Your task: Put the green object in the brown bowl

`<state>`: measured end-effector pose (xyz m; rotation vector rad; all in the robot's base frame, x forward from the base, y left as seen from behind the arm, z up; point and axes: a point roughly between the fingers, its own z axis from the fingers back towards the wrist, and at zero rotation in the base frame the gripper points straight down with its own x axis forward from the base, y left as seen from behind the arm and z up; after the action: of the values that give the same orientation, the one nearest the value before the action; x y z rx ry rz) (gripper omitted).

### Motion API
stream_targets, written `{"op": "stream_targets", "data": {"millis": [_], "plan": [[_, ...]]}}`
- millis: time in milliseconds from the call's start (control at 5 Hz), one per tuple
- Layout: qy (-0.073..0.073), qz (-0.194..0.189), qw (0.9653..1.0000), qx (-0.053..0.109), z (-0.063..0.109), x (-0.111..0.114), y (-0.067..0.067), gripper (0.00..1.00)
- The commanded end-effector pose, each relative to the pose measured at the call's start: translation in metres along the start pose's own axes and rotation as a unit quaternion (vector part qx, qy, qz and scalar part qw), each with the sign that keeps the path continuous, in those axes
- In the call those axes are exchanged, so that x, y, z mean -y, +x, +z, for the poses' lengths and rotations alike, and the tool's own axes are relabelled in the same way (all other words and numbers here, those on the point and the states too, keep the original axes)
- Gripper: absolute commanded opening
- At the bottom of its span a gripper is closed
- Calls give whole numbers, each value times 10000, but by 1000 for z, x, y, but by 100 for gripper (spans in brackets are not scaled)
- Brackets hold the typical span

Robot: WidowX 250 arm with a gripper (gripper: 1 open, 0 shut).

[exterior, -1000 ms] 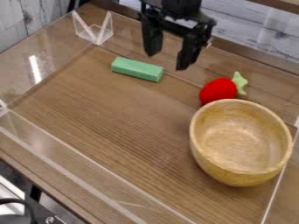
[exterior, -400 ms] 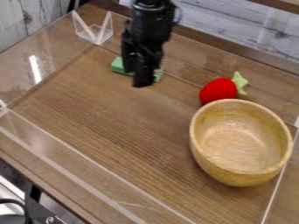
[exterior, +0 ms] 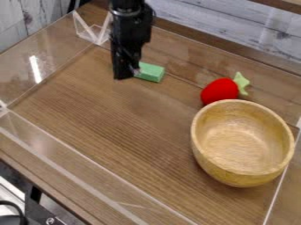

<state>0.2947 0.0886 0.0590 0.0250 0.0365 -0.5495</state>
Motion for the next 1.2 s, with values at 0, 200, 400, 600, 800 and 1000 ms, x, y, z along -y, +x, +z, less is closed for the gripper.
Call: {"op": "stream_targets", "data": {"millis": [0, 200, 400, 600, 800, 1000], "plan": [[46, -76, 9996, 274, -4, 2, 1, 0], [51, -191, 9991, 380, -16, 2, 4, 0], [26, -243, 9987, 457, -16, 1, 9, 0], [7, -233, 9984, 522, -15, 1, 13, 0], [-3, -36, 9983, 586, -14, -20, 19, 0], [-96, 209, 9973, 703, -11, -37, 21, 0]]}}
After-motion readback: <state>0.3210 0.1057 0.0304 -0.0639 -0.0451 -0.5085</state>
